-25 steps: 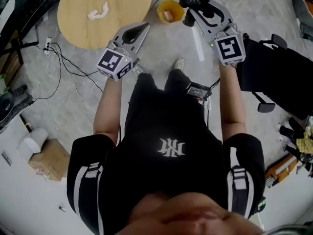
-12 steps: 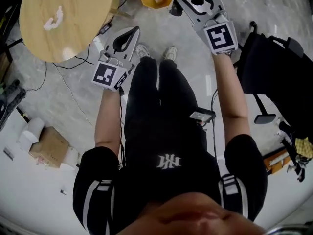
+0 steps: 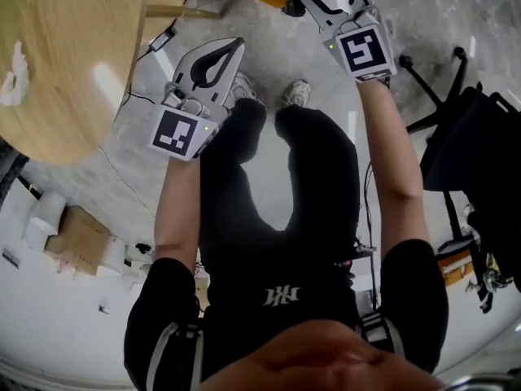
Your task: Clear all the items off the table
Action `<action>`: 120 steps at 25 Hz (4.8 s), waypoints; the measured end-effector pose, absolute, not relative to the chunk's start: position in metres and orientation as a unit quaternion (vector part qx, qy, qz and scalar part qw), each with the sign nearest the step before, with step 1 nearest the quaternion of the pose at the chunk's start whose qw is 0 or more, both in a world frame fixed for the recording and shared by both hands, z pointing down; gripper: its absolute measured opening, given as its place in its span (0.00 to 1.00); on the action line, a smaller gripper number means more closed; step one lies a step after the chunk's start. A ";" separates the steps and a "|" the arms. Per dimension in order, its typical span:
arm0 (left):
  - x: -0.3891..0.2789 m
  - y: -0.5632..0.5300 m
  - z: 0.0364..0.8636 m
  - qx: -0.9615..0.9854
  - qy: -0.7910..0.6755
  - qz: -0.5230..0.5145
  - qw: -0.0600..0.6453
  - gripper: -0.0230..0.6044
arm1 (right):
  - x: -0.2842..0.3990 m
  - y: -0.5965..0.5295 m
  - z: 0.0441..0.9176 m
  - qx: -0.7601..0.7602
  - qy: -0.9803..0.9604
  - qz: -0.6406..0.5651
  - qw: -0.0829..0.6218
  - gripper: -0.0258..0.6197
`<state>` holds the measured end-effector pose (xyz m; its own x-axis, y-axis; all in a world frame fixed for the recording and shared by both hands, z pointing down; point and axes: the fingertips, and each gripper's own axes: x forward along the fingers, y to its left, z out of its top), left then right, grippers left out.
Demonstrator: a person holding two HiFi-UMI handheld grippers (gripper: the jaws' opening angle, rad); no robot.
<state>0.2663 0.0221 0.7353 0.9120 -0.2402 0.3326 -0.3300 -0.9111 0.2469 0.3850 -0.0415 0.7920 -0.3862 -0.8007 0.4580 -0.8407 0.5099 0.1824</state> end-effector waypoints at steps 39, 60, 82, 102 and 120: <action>0.206 0.072 0.440 0.957 -0.172 0.096 0.213 0.06 | 0.322 0.073 0.467 0.427 -0.883 0.150 0.127 0.04; -0.035 0.038 0.279 0.954 -0.254 0.000 0.158 0.06 | 0.054 0.045 0.258 0.296 -0.954 0.017 0.043 0.04; -0.099 -0.026 0.345 0.948 -0.239 0.009 0.210 0.06 | -0.019 -0.061 0.370 0.319 -0.932 0.076 0.154 0.40; -0.100 -0.105 0.481 0.879 -0.357 0.055 0.311 0.06 | -0.033 -0.183 0.598 0.136 -0.924 0.040 0.356 0.46; -0.123 -0.096 0.422 0.896 -0.363 0.042 0.252 0.06 | -0.043 -0.163 0.528 0.141 -0.920 -0.009 0.367 0.10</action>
